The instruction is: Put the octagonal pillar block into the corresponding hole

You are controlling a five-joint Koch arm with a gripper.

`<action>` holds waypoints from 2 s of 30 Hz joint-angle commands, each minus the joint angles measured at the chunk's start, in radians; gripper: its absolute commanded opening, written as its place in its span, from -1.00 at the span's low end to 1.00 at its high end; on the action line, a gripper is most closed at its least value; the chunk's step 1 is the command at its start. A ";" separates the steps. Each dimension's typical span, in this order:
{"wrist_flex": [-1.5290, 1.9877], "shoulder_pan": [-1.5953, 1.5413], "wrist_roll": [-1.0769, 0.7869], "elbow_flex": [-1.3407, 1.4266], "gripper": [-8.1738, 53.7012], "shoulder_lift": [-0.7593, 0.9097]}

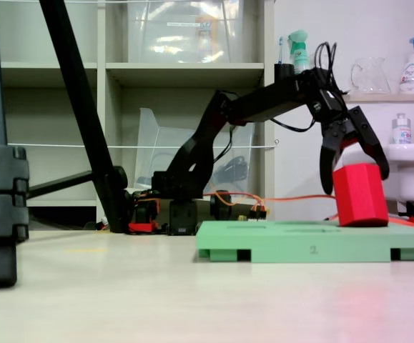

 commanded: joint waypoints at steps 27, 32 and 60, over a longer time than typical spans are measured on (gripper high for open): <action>0.144 -0.075 -0.052 -0.048 0.09 0.101; 0.146 -0.072 -0.052 -0.049 0.08 0.117; 0.397 -0.143 0.009 -0.054 0.08 0.189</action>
